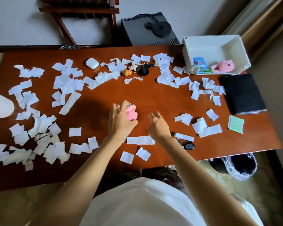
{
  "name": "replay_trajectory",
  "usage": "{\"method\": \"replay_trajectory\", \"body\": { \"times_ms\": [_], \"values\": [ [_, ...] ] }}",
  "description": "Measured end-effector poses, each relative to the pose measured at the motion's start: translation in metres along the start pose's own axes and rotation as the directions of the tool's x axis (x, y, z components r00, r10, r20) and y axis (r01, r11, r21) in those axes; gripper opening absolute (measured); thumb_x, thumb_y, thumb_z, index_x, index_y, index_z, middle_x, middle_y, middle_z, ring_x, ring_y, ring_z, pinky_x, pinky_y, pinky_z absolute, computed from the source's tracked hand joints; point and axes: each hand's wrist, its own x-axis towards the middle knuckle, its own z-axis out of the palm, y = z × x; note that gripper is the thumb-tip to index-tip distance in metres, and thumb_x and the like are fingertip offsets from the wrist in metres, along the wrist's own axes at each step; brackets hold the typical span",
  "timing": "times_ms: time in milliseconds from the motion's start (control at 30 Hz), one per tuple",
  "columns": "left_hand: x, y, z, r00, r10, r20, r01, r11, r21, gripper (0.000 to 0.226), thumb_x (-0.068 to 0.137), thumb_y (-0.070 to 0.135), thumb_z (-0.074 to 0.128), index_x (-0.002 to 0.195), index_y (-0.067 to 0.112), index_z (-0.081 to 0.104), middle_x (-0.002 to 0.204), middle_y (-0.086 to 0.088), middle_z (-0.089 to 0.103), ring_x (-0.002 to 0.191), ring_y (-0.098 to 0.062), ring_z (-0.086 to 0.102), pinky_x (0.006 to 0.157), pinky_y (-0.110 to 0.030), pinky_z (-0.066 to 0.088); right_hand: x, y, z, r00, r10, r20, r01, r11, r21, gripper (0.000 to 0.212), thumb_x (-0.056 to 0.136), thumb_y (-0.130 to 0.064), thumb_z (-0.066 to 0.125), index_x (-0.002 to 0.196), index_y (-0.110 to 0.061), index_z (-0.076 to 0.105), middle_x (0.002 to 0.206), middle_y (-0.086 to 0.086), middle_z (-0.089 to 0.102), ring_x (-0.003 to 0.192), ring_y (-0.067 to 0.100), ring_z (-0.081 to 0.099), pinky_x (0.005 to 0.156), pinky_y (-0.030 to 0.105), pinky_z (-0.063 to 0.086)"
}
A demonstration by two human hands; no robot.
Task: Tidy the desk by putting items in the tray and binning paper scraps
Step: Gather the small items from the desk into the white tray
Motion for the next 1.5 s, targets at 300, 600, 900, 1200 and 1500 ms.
{"method": "replay_trajectory", "body": {
  "times_ms": [300,600,900,1200,1500],
  "values": [
    [-0.016,0.072,0.060,0.959,-0.134,0.250,0.210,0.928,-0.308,0.065,0.071,0.027,0.075,0.124,0.011,0.040,0.120,-0.011,0.054,0.096,-0.020,0.053,0.072,-0.028,0.046,-0.021,0.114,-0.045,0.994,0.069,0.082,-0.056,0.987,-0.151,0.047,0.083,-0.008,0.059,0.128,-0.006,0.045,0.129,0.016,0.045,0.116,0.035,0.051,0.092,0.037,0.048],
    [-0.027,0.109,0.090,0.937,-0.308,0.168,0.349,0.865,-0.360,0.051,0.072,0.026,0.072,0.112,0.012,0.044,0.102,-0.004,0.053,0.093,-0.022,0.057,0.070,-0.029,0.047,-0.002,0.152,-0.039,0.962,-0.094,0.257,0.157,0.959,-0.236,0.034,0.090,-0.015,0.057,0.121,-0.003,0.048,0.131,0.014,0.049,0.123,0.030,0.047,0.101,0.036,0.042],
    [-0.021,0.148,0.085,0.927,-0.375,0.006,0.329,0.806,-0.493,0.044,0.073,0.020,0.072,0.107,0.011,0.046,0.098,-0.001,0.051,0.086,-0.017,0.053,0.055,-0.019,0.041,0.027,0.170,-0.091,0.984,-0.176,0.024,0.176,0.984,-0.022,0.028,0.095,-0.018,0.043,0.115,-0.002,0.054,0.119,0.018,0.059,0.105,0.036,0.059,0.085,0.038,0.049],
    [0.064,0.224,0.071,0.973,-0.221,0.060,0.208,0.744,-0.635,0.055,0.072,0.020,0.075,0.117,0.009,0.045,0.099,-0.002,0.053,0.079,-0.012,0.052,0.053,-0.019,0.040,0.091,0.184,-0.183,0.976,0.001,-0.216,0.098,0.888,0.450,0.017,0.089,-0.020,0.060,0.096,-0.005,0.058,0.091,0.010,0.065,0.068,0.017,0.058,0.055,0.020,0.044],
    [0.152,0.290,0.084,0.983,-0.157,0.095,0.176,0.669,-0.722,0.046,0.072,0.023,0.076,0.104,0.018,0.043,0.086,0.004,0.053,0.073,-0.005,0.053,0.057,-0.020,0.044,0.163,0.220,-0.239,0.941,0.169,-0.293,0.047,0.792,0.609,0.023,0.087,-0.015,0.060,0.077,0.006,0.061,0.072,0.012,0.068,0.044,0.003,0.041,0.043,0.013,0.031]
  ]
}}
